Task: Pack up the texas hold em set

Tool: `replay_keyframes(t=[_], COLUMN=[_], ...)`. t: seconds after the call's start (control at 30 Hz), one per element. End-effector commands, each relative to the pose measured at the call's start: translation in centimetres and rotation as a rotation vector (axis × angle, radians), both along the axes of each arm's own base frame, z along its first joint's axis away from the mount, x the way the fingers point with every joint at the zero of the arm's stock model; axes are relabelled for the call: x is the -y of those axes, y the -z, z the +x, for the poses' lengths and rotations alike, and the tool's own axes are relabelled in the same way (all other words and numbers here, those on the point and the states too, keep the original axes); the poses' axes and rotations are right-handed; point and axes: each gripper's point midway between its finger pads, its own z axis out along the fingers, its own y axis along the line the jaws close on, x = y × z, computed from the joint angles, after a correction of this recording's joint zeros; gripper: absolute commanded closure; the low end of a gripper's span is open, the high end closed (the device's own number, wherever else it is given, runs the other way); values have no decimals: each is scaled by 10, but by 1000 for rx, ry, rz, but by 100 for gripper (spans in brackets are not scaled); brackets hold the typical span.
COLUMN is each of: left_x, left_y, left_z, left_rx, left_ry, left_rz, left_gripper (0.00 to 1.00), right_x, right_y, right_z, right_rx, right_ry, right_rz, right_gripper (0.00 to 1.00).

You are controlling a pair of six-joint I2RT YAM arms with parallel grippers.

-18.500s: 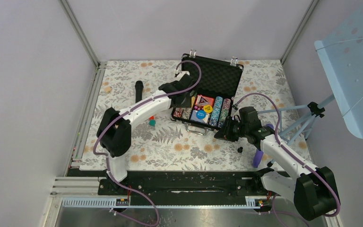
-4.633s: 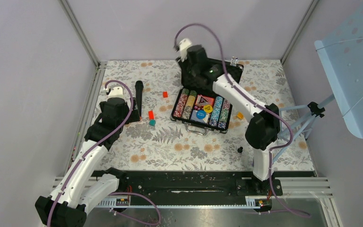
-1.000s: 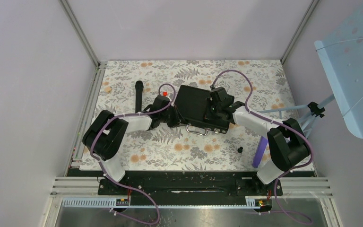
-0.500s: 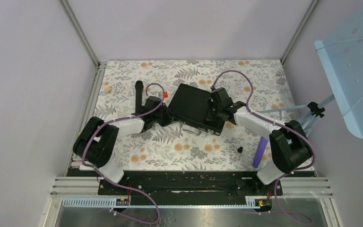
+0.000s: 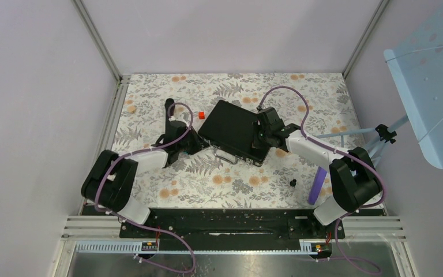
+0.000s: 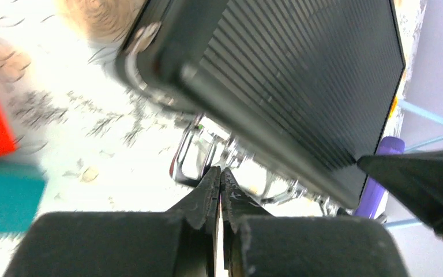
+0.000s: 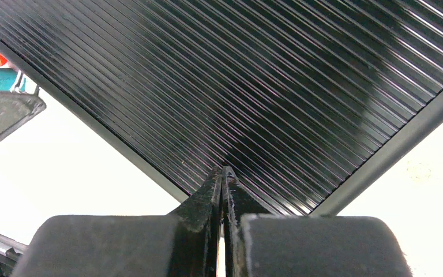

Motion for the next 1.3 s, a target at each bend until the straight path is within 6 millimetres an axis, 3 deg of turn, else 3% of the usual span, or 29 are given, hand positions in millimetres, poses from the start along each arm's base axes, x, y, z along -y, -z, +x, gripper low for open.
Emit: replay_keyframes(t=[0.0,0.13,0.2,0.3,0.43,0.57,0.77,0.93,1.1,1.27], left_x=[-38,-31,-35,-38,-29,-17,0,-15,-34,-39], left_y=[0,-66,-88,-104,-105,-93,-55,-20,27,58], left_z=[-15,-13,-12,-6,2,12,12,-6,-29,-43], left_rx=[60,243,291,311,297,269,164,76,-49,-122], left_ry=[-28,-13,-37,-56,-28,3,48,-21,-103,-132], left_rz=[74,-18,-21,-11,-29,-60,-120,-92,-37,-29], left_gripper=[100,100,100,100,100,100,100,100,100,100], right_x=[8,8,8,2,-6,-13,-13,-11,-13,-12], right_y=[4,1,-4,-15,-32,-34,-29,-28,-27,-27], right_z=[-7,-6,-6,-6,-7,-9,-10,-9,-9,-10], right_rx=[-20,-11,5,39,80,64,49,52,44,43], right_ry=[-7,-13,-15,-20,-29,-45,-44,-43,-42,-42], right_rz=[-42,-42,-33,20,97,130,122,108,116,115], right_gripper=[98,98,98,98,99,99,99,99,99,99])
